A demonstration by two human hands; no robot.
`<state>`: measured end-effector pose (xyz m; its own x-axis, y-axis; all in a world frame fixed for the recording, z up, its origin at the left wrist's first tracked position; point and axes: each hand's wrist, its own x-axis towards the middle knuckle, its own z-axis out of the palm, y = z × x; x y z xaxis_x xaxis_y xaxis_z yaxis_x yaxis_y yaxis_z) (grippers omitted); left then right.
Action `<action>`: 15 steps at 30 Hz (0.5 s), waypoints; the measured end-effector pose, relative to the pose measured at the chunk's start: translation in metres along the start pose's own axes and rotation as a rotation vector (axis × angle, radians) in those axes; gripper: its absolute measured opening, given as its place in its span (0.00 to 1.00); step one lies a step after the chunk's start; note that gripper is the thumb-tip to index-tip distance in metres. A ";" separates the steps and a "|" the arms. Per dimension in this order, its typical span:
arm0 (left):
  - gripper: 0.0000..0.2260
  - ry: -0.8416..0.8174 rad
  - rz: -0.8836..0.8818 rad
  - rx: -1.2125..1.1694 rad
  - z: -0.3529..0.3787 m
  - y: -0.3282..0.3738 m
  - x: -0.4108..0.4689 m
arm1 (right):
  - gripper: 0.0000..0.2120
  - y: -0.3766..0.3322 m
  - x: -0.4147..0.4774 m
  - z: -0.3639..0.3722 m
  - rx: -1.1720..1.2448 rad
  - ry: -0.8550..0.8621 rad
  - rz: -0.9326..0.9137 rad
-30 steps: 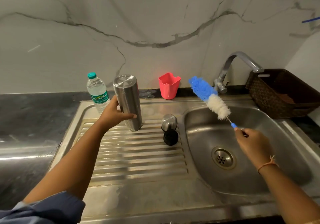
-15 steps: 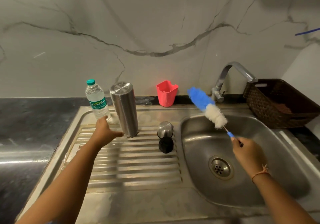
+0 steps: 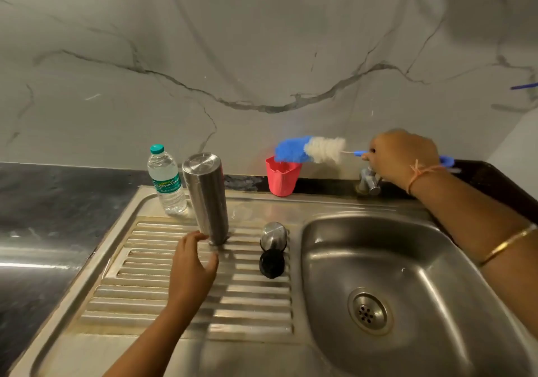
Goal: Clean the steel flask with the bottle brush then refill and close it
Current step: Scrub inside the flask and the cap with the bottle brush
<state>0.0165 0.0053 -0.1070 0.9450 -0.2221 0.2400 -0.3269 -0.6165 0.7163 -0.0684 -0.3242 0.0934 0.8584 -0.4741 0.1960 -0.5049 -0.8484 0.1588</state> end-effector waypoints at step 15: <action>0.34 -0.317 0.114 -0.016 0.050 0.035 -0.023 | 0.06 -0.048 0.038 -0.036 -0.378 0.027 -0.222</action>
<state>-0.0175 -0.0486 -0.1203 0.8510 -0.5146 0.1052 -0.4277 -0.5627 0.7074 -0.0142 -0.2929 0.1283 0.9497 -0.2795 0.1414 -0.3106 -0.7809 0.5421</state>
